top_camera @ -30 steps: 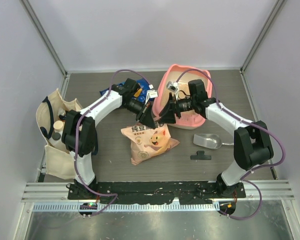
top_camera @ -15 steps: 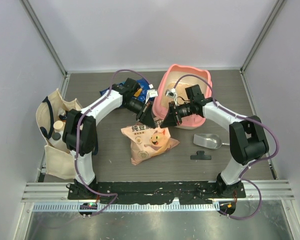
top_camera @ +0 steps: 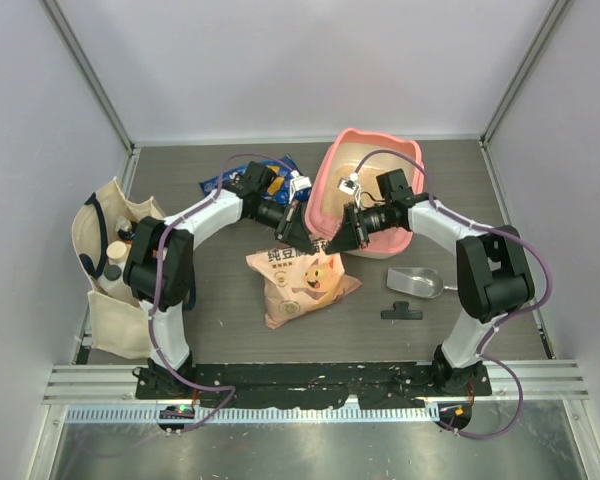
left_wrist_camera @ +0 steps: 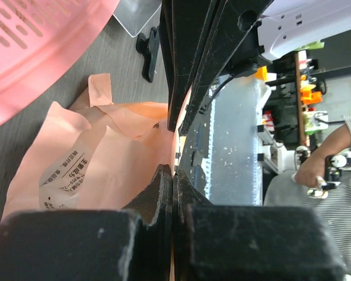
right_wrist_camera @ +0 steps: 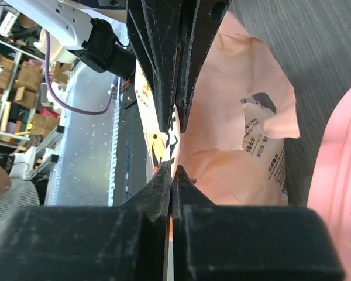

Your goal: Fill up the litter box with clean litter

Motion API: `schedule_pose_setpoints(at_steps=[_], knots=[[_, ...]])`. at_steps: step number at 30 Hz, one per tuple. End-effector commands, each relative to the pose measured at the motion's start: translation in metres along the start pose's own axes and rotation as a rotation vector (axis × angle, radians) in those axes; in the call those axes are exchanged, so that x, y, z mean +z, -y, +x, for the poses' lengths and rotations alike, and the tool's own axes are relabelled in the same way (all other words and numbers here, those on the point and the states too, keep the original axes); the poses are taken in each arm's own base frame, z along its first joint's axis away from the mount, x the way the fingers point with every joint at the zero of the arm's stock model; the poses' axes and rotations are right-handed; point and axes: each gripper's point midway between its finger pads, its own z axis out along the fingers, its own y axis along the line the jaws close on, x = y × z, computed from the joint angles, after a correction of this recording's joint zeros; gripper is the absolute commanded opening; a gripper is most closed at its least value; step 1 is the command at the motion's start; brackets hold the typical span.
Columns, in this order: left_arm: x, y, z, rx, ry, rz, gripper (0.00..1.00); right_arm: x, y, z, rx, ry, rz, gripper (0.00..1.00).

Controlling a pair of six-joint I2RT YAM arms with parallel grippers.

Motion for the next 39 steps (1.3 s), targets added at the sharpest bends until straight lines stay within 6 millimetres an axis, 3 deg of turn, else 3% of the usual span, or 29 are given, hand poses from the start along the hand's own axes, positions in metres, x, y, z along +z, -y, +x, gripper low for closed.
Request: schedule_pose_setpoints(at_steps=[1, 4, 7, 8, 10, 11, 13, 16, 17, 24, 28, 31, 39], knots=[[-0.012, -0.01, -0.004, -0.128, 0.06, -0.025, 0.0, -0.015, 0.001, -0.002, 0.104, 0.032, -0.019, 0.02], [-0.012, -0.01, -0.001, -0.117, 0.051, -0.03, 0.0, -0.017, 0.001, -0.004, 0.099, 0.034, -0.012, 0.09], [-0.013, -0.01, -0.001, -0.098, 0.045, -0.032, 0.0, -0.02, 0.003, -0.012, 0.064, 0.032, 0.026, 0.25], [-0.013, -0.009, -0.002, -0.096, 0.046, -0.031, 0.0, -0.025, 0.0, -0.017, 0.046, 0.038, 0.049, 0.35], [-0.012, -0.008, -0.003, -0.1, 0.045, -0.022, 0.0, -0.037, 0.006, -0.026, -0.02, 0.044, 0.155, 0.43], [-0.012, -0.009, -0.004, -0.104, 0.045, -0.019, 0.0, -0.047, 0.0, -0.036, -0.112, 0.056, 0.206, 0.51], [-0.009, -0.013, -0.002, -0.158, 0.036, -0.006, 0.0, -0.065, 0.007, -0.04, -0.199, 0.046, 0.342, 0.56], [-0.007, -0.015, -0.006, -0.194, 0.026, 0.017, 0.0, -0.088, -0.008, -0.027, -0.364, -0.075, 0.441, 0.57], [-0.007, -0.013, -0.012, -0.178, 0.029, 0.022, 0.0, -0.092, -0.019, -0.002, -0.36, -0.169, 0.417, 0.56], [-0.005, 0.001, -0.042, -0.054, 0.096, 0.001, 0.0, -0.13, -0.064, 0.105, -0.29, -0.548, 0.431, 0.49], [-0.004, 0.004, -0.03, -0.069, 0.089, 0.025, 0.0, -0.145, -0.077, 0.158, -0.347, -0.688, 0.421, 0.49], [-0.004, 0.01, -0.02, -0.075, 0.079, 0.045, 0.0, -0.152, -0.066, 0.182, -0.367, -0.745, 0.455, 0.52], [-0.01, 0.026, 0.001, 0.02, 0.016, 0.025, 0.0, -0.138, -0.038, 0.17, -0.442, -0.694, 0.43, 0.54]])
